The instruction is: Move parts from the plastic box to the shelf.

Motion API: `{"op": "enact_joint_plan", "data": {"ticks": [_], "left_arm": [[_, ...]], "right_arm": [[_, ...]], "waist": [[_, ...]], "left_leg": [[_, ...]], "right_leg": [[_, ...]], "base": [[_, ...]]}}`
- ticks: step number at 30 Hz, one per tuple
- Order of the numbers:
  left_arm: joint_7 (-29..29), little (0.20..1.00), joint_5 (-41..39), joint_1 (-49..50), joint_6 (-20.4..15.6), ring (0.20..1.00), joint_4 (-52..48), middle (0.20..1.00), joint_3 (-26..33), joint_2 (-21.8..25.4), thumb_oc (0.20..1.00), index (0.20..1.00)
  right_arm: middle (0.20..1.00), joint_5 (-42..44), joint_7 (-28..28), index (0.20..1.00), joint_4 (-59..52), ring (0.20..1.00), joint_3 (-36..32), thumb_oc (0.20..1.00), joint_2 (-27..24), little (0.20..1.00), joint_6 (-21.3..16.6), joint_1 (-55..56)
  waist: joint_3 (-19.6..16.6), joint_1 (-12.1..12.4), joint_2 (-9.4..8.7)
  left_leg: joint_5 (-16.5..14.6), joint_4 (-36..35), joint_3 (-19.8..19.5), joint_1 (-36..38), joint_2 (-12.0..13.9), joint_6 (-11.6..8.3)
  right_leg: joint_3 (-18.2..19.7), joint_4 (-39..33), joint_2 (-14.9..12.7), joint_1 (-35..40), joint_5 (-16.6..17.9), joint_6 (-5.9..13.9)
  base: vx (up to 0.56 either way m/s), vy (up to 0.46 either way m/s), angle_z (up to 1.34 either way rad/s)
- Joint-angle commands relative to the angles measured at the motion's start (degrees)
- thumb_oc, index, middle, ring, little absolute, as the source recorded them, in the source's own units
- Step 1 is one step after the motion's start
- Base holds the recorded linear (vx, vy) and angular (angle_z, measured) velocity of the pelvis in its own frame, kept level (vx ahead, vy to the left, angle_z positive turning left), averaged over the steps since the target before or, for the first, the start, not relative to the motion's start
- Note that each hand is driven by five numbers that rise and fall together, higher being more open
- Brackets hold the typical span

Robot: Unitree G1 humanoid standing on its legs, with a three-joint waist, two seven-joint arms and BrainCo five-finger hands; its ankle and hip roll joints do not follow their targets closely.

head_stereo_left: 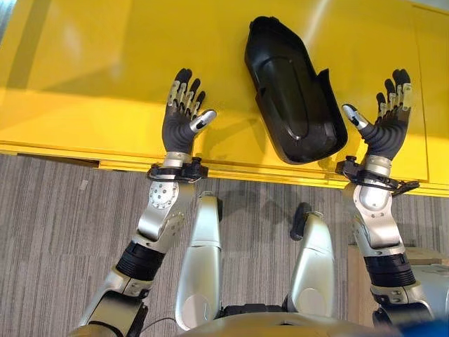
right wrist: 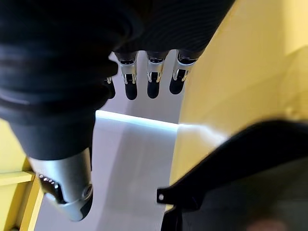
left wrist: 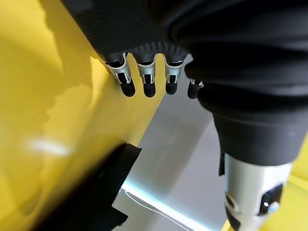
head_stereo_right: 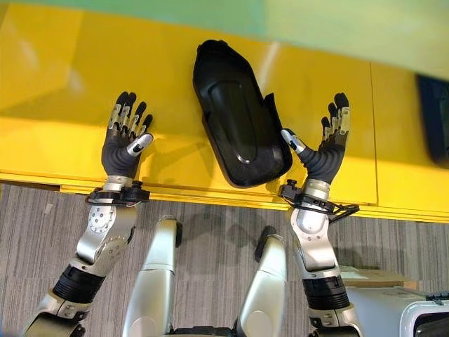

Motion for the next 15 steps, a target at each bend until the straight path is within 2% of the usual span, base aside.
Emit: {"op": "enact_joint_plan", "data": {"ticks": [1,7,15], "left_arm": [[1.0,1.0,-0.1,-0.9,-2.2,1.0,-1.0,1.0,-3.8,-1.5,1.0,1.0],[0.2,1.0,-3.3,-2.1,-1.5,1.0,2.2,1.0,-9.3,-4.1,1.0,1.0],[2.9,1.0,-3.9,-1.2,-2.0,1.0,6.8,1.0,-10.3,-5.6,1.0,1.0]], "right_arm": [[1.0,2.6,0.0,1.0,-1.4,1.0,-3.0,1.0,-1.9,1.0,-4.2,-2.5],[1.0,3.7,0.3,1.0,0.7,1.0,-0.3,1.0,-2.9,1.0,-3.8,-5.5],[1.0,4.4,-0.7,1.0,2.7,1.0,2.0,1.0,-3.6,1.0,-3.4,-7.8]], "waist": [[-1.7,0.9,1.54],[-1.3,1.3,0.81],[-0.7,2.4,-0.2]], "left_leg": [[1.9,-6.5,-0.1,1.9,2.9,-1.06],[2.0,-7.0,-0.3,2.0,2.6,-1.13],[2.3,-7.2,-0.7,1.9,2.5,-1.23]], "right_leg": [[2.4,7.0,-0.3,0.3,-7.5,-0.7],[2.4,7.1,-0.5,0.5,-7.5,-0.68],[1.8,7.4,-0.8,0.8,-7.7,-0.85]], "base": [[0.0,0.0,0.0],[0.01,-0.02,0.01],[0.01,-0.026,0.01]]}}
